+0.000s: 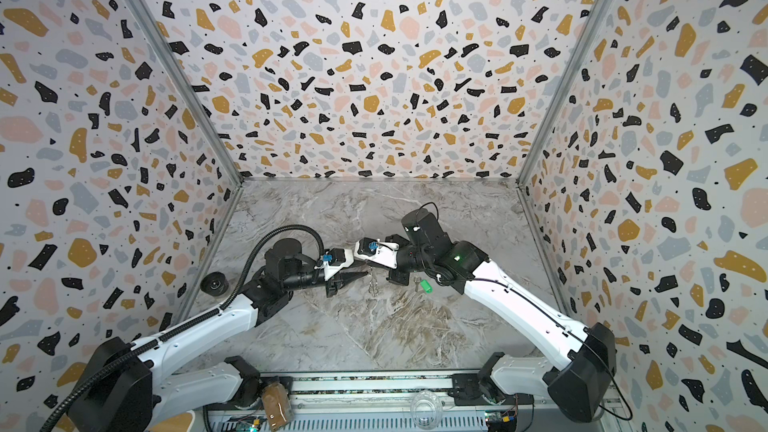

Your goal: Remove the keys from the keyring

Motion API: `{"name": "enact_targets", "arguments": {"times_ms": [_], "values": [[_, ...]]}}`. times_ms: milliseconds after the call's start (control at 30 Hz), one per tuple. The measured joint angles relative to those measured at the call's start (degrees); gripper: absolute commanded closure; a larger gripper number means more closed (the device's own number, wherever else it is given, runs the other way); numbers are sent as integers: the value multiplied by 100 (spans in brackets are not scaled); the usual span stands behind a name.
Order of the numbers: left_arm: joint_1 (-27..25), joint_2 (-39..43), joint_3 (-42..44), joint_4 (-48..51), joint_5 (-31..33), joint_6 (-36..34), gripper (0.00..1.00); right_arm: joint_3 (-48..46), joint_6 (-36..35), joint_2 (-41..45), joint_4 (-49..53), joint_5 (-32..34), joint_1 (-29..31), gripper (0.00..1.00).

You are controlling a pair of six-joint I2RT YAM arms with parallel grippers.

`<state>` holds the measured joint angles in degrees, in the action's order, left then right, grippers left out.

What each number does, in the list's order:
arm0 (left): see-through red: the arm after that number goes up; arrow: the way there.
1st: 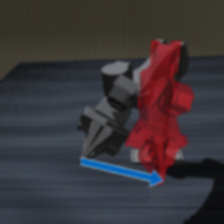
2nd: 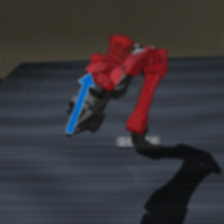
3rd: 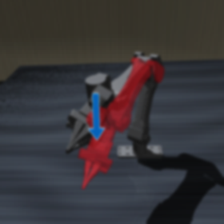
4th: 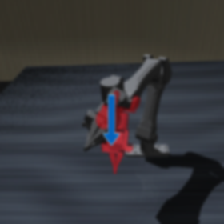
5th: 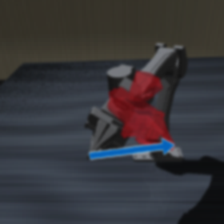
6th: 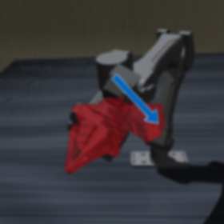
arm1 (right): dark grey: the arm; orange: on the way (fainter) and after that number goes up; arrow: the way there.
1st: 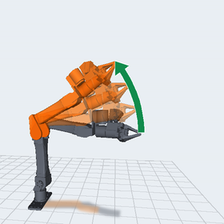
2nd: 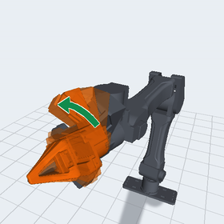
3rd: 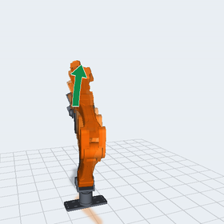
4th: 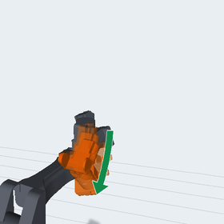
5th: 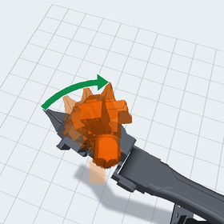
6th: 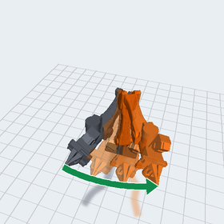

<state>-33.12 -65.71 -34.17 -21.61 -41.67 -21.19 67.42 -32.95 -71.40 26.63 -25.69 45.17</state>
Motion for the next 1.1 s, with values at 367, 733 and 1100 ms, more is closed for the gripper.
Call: {"name": "enact_targets", "arguments": {"times_ms": [367, 733, 1100], "values": [[-15, 234, 352, -726, -125, 433, 76, -162, -15, 0, -42, 4, 76, 100], [-90, 223, 358, -721, -140, 437, 81, -162, -15, 0, -151, -11, 76, 100], [-142, 201, 358, -868, -136, 520, 98, -166, -17, 9, -131, -90, 87, 100]]}}
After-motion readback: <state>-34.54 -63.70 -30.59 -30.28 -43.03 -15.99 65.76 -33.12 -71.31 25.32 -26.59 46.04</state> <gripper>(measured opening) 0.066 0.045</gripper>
